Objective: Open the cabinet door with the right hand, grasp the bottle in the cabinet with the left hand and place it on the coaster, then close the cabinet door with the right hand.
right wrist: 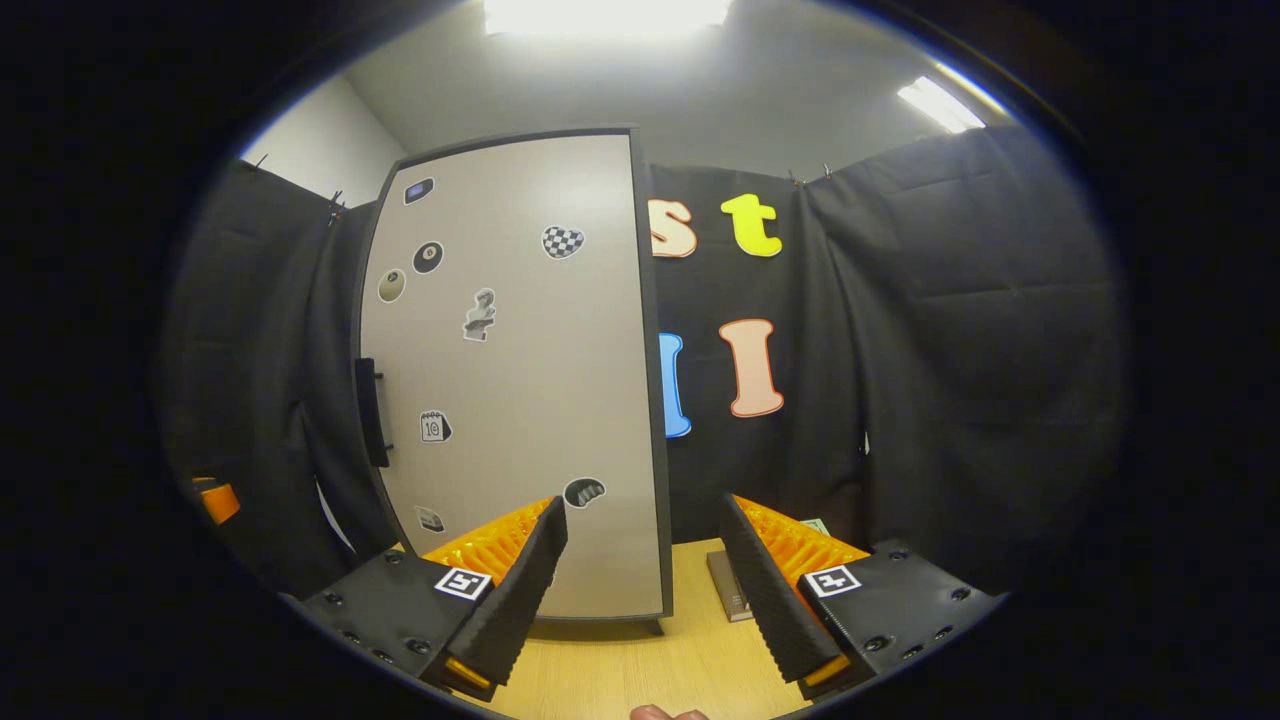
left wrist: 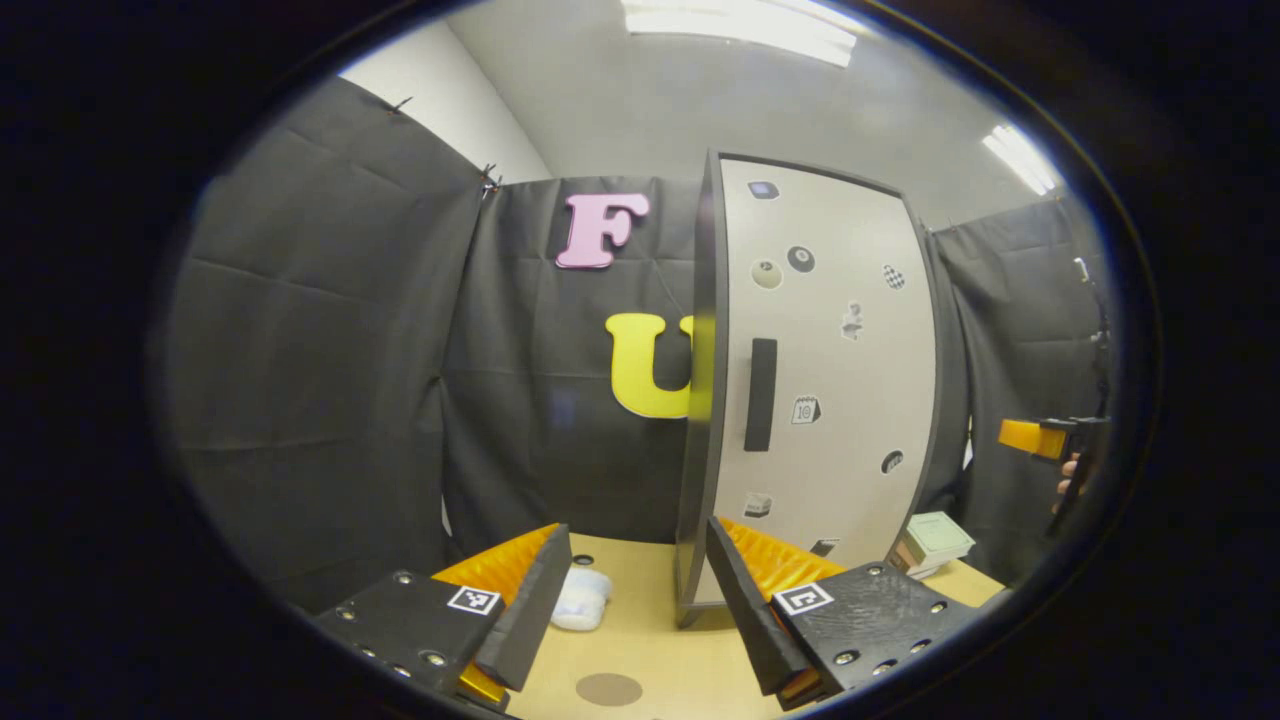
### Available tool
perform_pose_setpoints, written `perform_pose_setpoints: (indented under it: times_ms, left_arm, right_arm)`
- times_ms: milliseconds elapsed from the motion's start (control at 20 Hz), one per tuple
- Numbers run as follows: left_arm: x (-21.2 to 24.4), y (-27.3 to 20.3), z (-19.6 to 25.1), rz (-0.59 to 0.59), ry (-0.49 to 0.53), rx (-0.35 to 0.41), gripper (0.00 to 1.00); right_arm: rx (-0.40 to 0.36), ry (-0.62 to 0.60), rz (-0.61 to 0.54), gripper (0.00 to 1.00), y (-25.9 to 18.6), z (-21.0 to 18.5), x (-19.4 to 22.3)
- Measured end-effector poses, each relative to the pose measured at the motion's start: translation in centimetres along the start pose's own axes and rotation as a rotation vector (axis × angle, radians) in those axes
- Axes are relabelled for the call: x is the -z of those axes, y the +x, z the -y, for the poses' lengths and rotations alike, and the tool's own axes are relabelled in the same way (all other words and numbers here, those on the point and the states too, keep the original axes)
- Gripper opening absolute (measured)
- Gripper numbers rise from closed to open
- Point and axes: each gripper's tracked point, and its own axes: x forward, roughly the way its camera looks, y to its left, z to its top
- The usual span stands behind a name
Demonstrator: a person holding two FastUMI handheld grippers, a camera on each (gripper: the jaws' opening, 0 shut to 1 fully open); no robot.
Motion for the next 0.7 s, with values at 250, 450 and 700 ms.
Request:
perform_pose_setpoints:
  times_ms: [250, 450, 700]
  left_arm:
    - [0.2, -0.4, -0.6, -0.001, 0.010, -0.015, 0.82]
    - [0.5, -0.7, -0.9, -0.006, 0.005, -0.023, 0.82]
    - [0.9, -1.2, -1.5, -0.007, -0.004, -0.038, 0.82]
  right_arm:
    - [-0.023, -0.001, -0.006, 0.98, 0.5, -1.3, -0.2]
    - [-0.054, -0.004, -0.004, 0.98, 1.1, -2.7, -1.1]
    - [-0.108, -0.006, -0.003, 0.98, 1.7, -5.6, -2.2]
